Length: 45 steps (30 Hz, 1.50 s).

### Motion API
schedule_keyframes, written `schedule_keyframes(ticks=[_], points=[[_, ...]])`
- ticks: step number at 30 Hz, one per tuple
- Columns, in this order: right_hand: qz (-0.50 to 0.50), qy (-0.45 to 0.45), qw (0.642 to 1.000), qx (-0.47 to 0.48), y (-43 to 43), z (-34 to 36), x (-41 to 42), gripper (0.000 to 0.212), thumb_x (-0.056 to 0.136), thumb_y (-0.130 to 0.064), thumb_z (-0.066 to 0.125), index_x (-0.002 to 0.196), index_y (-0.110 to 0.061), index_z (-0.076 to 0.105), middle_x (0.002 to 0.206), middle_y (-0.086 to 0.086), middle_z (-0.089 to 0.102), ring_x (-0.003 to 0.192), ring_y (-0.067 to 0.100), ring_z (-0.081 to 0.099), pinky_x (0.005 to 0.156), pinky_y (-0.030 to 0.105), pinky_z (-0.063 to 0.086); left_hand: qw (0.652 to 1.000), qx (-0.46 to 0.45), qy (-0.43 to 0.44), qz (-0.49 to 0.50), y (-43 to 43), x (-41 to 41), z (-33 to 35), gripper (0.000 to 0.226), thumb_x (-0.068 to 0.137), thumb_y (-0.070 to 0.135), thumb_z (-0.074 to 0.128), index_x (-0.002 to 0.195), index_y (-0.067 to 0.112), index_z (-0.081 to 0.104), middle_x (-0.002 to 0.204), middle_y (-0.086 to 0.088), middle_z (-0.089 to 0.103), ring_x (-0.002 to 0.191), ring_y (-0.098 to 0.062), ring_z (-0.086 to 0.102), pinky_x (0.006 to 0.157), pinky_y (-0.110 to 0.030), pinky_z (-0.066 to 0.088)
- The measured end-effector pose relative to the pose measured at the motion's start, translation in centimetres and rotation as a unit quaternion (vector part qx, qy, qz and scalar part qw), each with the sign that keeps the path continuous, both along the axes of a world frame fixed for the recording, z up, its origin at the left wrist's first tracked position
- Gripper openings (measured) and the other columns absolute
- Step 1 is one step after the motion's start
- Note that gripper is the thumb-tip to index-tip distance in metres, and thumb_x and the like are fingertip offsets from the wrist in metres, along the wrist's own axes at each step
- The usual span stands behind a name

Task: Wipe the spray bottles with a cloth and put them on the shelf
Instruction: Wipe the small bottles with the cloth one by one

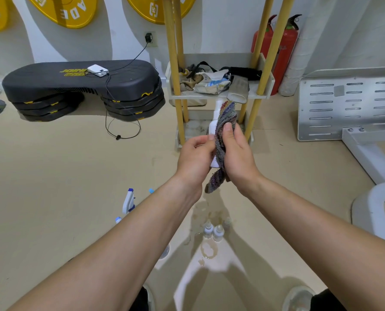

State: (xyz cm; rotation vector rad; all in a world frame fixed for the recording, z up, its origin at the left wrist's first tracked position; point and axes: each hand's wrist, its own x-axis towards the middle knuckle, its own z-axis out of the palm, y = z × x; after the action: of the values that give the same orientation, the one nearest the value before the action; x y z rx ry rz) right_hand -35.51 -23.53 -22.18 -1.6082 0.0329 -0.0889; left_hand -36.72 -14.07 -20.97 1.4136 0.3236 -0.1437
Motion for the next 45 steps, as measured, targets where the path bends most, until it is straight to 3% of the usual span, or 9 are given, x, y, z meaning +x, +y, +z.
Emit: schedule_keyframes(ticks=[4, 8, 10, 16, 20, 26, 36, 41, 45], points=[[0.008, 0.046, 0.997, 0.067, 0.1, 0.2, -0.1, 0.036, 0.109, -0.044, 0.034, 0.13, -0.029, 0.058, 0.114, -0.008, 0.071, 0.105, 0.008, 0.068, 0.087, 0.024, 0.052, 1.0, -0.009, -0.001, -0.011, 0.0, -0.3, 0.3, 0.027, 0.107, 0.024, 0.047, 0.098, 0.016, 0.071, 0.084, 0.0, 0.074, 0.063, -0.008, 0.067, 0.056, -0.018, 0.05], [0.0, 0.065, 0.995, 0.078, -0.2, 0.0, 0.1, 0.035, 0.108, -0.047, 0.031, 0.125, -0.032, 0.057, 0.108, -0.008, 0.071, 0.097, 0.007, 0.07, 0.085, 0.024, 0.055, 0.999, 0.041, -0.02, -0.013, -0.2, -0.4, 0.2, 0.036, 0.107, 0.033, 0.045, 0.096, 0.012, 0.073, 0.092, -0.005, 0.077, 0.081, -0.019, 0.07, 0.089, -0.041, 0.057], [-0.003, 0.07, 0.994, 0.084, -0.4, 0.0, 0.1, 0.037, 0.108, -0.047, 0.031, 0.127, -0.029, 0.058, 0.108, -0.005, 0.072, 0.089, 0.007, 0.07, 0.066, 0.015, 0.054, 0.998, 0.054, -0.023, -0.024, -0.2, -0.4, 0.4, 0.041, 0.107, 0.04, 0.045, 0.096, 0.015, 0.075, 0.096, -0.006, 0.079, 0.09, -0.021, 0.073, 0.096, -0.042, 0.056], [-0.007, 0.071, 0.992, 0.107, -1.4, 0.3, 0.4, 0.037, 0.11, -0.041, 0.034, 0.114, -0.021, 0.066, 0.081, -0.007, 0.072, 0.057, -0.001, 0.067, 0.042, 0.012, 0.043, 0.995, 0.008, -0.047, -0.092, 0.4, -0.6, 0.3, 0.032, 0.103, 0.031, 0.057, 0.107, 0.004, 0.074, 0.093, -0.006, 0.075, 0.077, -0.016, 0.07, 0.075, -0.025, 0.057], [-0.003, 0.083, 0.988, 0.131, -1.8, 0.7, 0.9, 0.038, 0.107, -0.045, 0.04, 0.094, -0.023, 0.067, 0.068, -0.011, 0.073, 0.066, 0.009, 0.071, 0.057, 0.023, 0.054, 0.995, -0.032, -0.02, -0.091, 0.4, -0.4, 0.3, 0.03, 0.103, 0.03, 0.058, 0.112, 0.004, 0.072, 0.097, -0.009, 0.074, 0.079, -0.017, 0.071, 0.066, -0.023, 0.057], [0.027, 0.1, 0.977, 0.187, -2.8, 2.3, 1.5, 0.038, 0.103, -0.042, 0.052, 0.109, -0.007, 0.065, 0.101, 0.016, 0.072, 0.091, 0.03, 0.071, 0.088, 0.047, 0.059, 0.984, -0.039, 0.028, -0.169, 1.7, 0.3, 0.7, 0.021, 0.102, 0.026, 0.058, 0.116, 0.012, 0.067, 0.095, -0.003, 0.069, 0.074, -0.014, 0.067, 0.068, -0.029, 0.059], [0.048, 0.063, 0.988, 0.133, -2.4, 1.8, 1.6, 0.017, 0.104, -0.02, 0.055, 0.114, -0.007, 0.062, 0.101, 0.012, 0.073, 0.09, 0.025, 0.071, 0.088, 0.043, 0.059, 0.976, -0.026, 0.072, -0.203, 1.1, 0.0, -0.1, 0.047, 0.096, 0.051, 0.06, 0.121, 0.012, 0.067, 0.105, -0.009, 0.074, 0.09, -0.025, 0.069, 0.092, -0.047, 0.056], [0.062, 0.038, 0.99, 0.118, -3.2, 2.3, 2.1, 0.016, 0.105, -0.023, 0.052, 0.112, -0.011, 0.059, 0.102, 0.011, 0.071, 0.093, 0.025, 0.069, 0.091, 0.044, 0.057, 0.976, -0.066, 0.073, -0.196, 1.5, 0.0, -0.3, 0.049, 0.096, 0.048, 0.059, 0.124, 0.009, 0.065, 0.107, -0.01, 0.074, 0.09, -0.024, 0.07, 0.081, -0.036, 0.058], [0.073, 0.012, 0.989, 0.127, -4.2, 2.8, 2.2, 0.012, 0.106, -0.018, 0.05, 0.111, -0.015, 0.061, 0.11, 0.013, 0.07, 0.099, 0.026, 0.067, 0.096, 0.045, 0.054, 0.964, -0.127, 0.104, -0.207, 1.5, -0.1, 0.0, 0.04, 0.097, 0.052, 0.053, 0.102, 0.014, 0.063, 0.075, -0.005, 0.066, 0.063, -0.018, 0.063, 0.058, -0.03, 0.055]])
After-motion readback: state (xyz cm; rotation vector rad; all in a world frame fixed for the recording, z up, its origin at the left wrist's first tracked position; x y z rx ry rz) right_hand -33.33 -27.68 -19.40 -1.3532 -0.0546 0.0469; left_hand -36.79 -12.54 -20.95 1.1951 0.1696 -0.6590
